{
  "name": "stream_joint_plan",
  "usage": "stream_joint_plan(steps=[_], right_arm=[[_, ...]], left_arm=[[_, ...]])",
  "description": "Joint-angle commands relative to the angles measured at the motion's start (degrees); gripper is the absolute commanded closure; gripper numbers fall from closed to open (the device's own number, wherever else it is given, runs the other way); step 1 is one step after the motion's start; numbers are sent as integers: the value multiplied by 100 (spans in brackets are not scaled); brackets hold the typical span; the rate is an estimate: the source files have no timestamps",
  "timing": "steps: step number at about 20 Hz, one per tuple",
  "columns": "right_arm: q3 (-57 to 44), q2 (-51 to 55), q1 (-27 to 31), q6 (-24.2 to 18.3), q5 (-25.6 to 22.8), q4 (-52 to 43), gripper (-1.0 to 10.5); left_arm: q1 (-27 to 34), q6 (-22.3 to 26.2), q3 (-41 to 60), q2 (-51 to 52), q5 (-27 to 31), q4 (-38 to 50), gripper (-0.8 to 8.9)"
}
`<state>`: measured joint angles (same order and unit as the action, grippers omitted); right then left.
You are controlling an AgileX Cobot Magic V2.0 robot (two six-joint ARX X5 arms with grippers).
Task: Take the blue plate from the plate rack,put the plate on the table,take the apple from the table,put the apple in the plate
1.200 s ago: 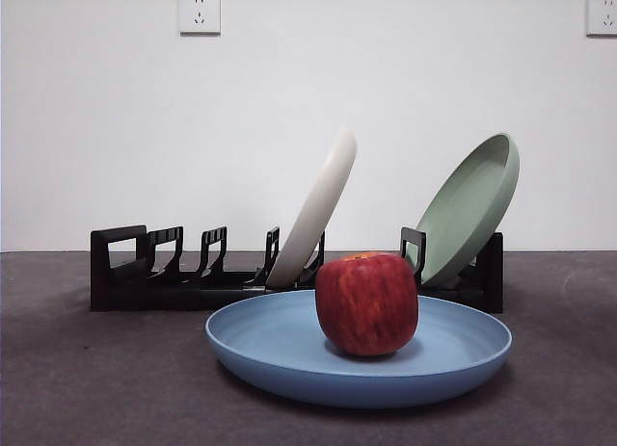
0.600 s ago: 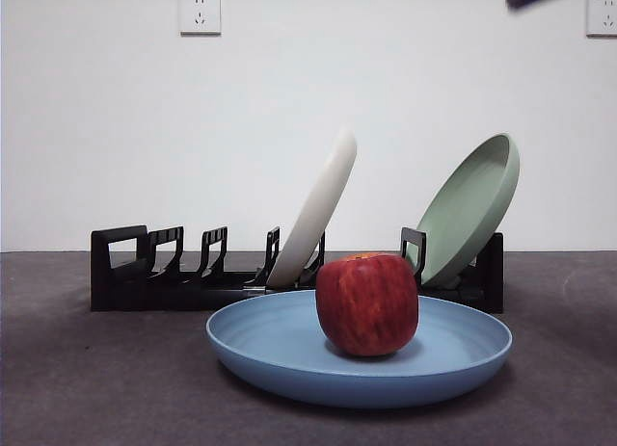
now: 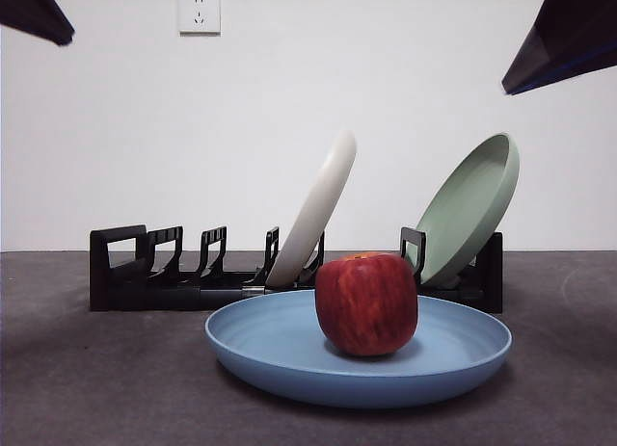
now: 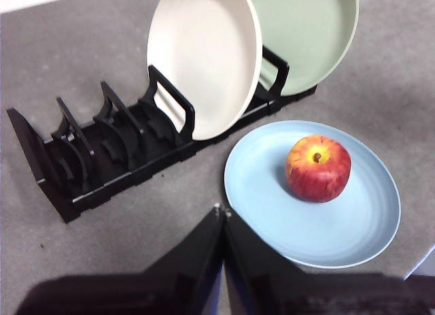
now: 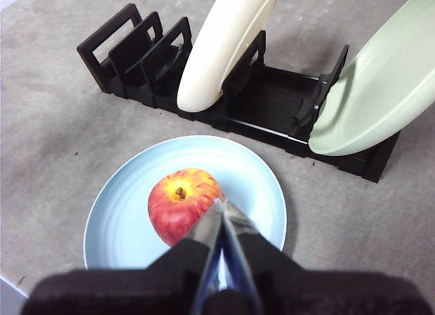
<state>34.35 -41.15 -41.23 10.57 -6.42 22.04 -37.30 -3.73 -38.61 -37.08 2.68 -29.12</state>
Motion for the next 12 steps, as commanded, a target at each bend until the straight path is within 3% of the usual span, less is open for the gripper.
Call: stream_joint_plan(steps=[1, 6, 7, 12], right_arm=[[-39, -4, -7, 50, 7, -35, 946], [-39, -4, -7, 50, 7, -35, 946], [-39, -4, -7, 50, 9, -35, 946], [-39, 2, -7, 50, 7, -33, 946]], left_arm=[[-11, -57, 22, 11, 22, 15, 816], [24, 20, 24, 328, 35, -105, 816], [129, 426, 24, 544, 35, -105, 816], [1425, 525, 267, 1781, -24, -28, 816]])
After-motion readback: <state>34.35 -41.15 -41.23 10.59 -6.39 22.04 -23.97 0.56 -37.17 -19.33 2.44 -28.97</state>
